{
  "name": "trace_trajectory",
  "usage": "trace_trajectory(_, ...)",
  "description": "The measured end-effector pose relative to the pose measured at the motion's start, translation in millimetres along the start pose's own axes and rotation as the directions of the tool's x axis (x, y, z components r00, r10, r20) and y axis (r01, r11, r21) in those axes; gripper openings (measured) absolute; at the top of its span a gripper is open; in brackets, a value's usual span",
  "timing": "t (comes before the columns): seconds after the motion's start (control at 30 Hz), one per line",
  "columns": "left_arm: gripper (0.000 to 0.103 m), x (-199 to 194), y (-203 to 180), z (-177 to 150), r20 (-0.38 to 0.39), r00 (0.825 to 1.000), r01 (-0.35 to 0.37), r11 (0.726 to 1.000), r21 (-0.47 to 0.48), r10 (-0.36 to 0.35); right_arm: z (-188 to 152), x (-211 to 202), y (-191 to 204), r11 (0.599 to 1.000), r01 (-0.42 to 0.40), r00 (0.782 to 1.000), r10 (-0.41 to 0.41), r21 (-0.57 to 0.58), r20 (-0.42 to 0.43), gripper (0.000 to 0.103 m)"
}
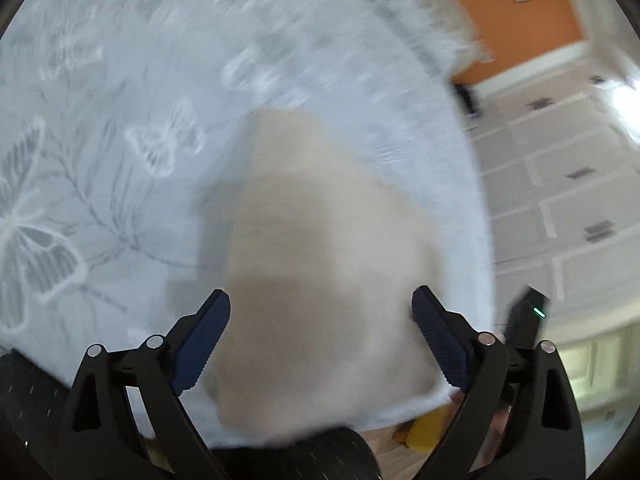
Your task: Fold small clothes
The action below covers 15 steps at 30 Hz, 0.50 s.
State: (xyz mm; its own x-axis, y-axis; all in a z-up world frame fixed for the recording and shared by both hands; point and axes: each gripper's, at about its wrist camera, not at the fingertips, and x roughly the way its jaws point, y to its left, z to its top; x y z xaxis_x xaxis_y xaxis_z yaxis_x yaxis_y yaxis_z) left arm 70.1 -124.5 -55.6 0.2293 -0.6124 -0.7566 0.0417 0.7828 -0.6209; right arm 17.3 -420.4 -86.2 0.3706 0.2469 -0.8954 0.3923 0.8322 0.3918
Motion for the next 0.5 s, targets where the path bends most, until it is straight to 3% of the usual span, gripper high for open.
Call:
trace_trajectory(0.07, 0.091, 32, 17, 10, -0.065, 0.997, -0.047, 0.998, -0.051, 0.044, 0, 14, -7, 0.998, -0.038, 0.999, 0.039, 0.047, -0.01, 0.085)
trace_trajectory(0.1, 0.09, 48, 27, 12, -0.105, 0.994, -0.032, 0.995, -0.093, 0.022, 0, 15, -9, 0.996, -0.056, 0.998, 0.056, 0.067, 0.001, 0.085)
trace_trajectory(0.13, 0.088, 55, 31, 11, -0.13, 0.991, 0.001, 0.991, -0.136, -0.018, -1, 15, -11, 0.993, -0.071, 0.997, 0.07, 0.092, 0.013, 0.078)
trace_trajectory(0.17, 0.07, 60, 37, 13, -0.141, 0.987, 0.055, 0.981, -0.187, -0.082, -1, 15, -12, 0.99, -0.084, 0.996, 0.082, 0.114, 0.015, 0.057)
trace_trajectory(0.23, 0.056, 50, 32, 14, -0.138, 0.986, 0.069, 0.979, -0.193, -0.097, 1, 5, -6, 0.986, -0.109, 0.994, 0.107, 0.13, 0.027, 0.038)
trace_trajectory(0.3, 0.046, 28, 17, 17, -0.112, 0.989, 0.087, 0.99, -0.112, -0.1, 4, -19, 16, 0.987, -0.147, 0.988, 0.142, 0.07, 0.063, 0.03)
trace_trajectory(0.43, 0.046, -34, 2, 20, -0.022, 0.993, 0.115, 0.993, -0.018, -0.115, -6, -77, 69, 0.97, -0.232, 0.96, 0.241, -0.078, 0.141, 0.028)
trace_trajectory(0.5, 0.056, -58, 10, 21, 0.001, 0.995, 0.099, 0.995, -0.006, -0.099, -16, -78, 76, 0.968, -0.234, 0.96, 0.244, -0.086, 0.139, 0.033)
